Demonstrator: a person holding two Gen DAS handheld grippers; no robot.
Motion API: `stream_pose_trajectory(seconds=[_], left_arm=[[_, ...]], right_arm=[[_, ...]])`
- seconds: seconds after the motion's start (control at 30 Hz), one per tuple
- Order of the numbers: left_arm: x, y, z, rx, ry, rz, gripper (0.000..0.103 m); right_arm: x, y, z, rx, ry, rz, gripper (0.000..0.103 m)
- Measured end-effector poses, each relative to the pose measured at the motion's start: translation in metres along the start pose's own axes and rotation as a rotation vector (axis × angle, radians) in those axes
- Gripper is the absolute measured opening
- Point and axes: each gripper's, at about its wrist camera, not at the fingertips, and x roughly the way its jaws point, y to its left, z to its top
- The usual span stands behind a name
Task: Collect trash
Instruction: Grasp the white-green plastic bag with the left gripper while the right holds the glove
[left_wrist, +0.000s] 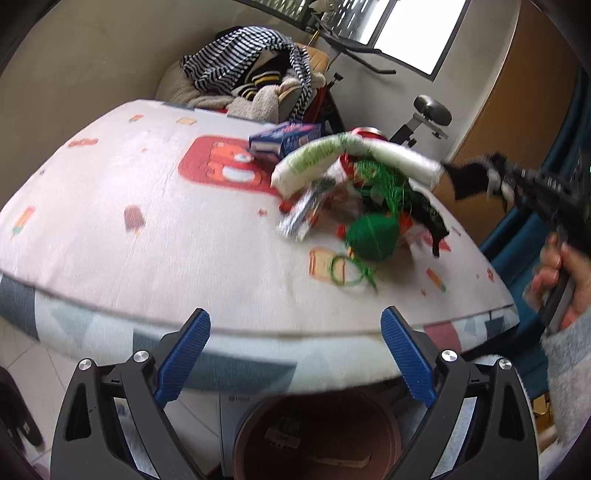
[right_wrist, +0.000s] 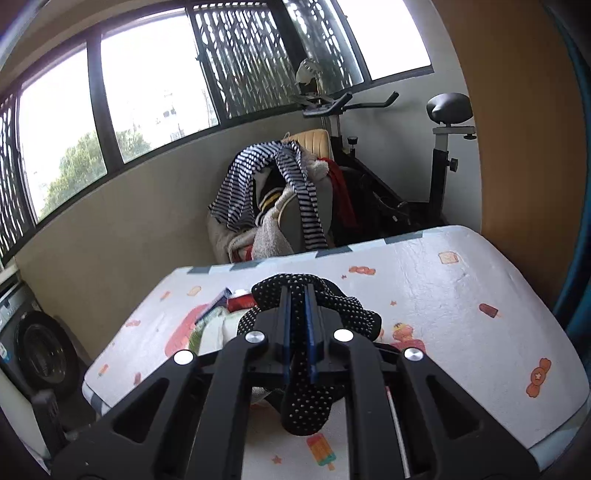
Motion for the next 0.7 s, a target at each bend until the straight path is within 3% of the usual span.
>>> stream_pose_trajectory(seconds=[0.23, 0.3, 0.4, 0.57, 0.63, 0.67, 0.7], left_arm=[[0.04, -0.007, 0.076, 0.113, -0.008, 0.007, 0.089], [0.062, -0.008, 0.095, 0.141, 0.015, 0.045, 0.076], [0.09, -0.004, 0.12, 0.118, 0.035, 0.042, 0.07], [0.123, -0.015, 0.146, 0.081, 0.062, -0.035, 0.069], [0.137, -0.024, 0.15, 0.118, 0.08, -0.015, 0.069], [0.144, -0.028, 0.151, 0.142, 0.089, 0.012, 0.067], [0.15, -0.03, 0.152, 0.15, 0.102, 0.029, 0.055]], right_arm=[[0.006, -0.001, -0.013, 0.012, 0.042, 0.018, 0.011], [0.009, 0.001, -0.017, -0.001, 0.05, 0.018, 0.011], [0.01, 0.003, -0.023, -0.018, 0.056, 0.016, 0.011], [0.014, 0.002, -0.028, -0.011, 0.073, 0.018, 0.011], [0.015, 0.001, -0.028, -0.007, 0.079, 0.017, 0.011], [0.016, 0.001, -0.028, -0.006, 0.082, 0.015, 0.011], [0.016, 0.0, -0.028, -0.008, 0.084, 0.012, 0.011]])
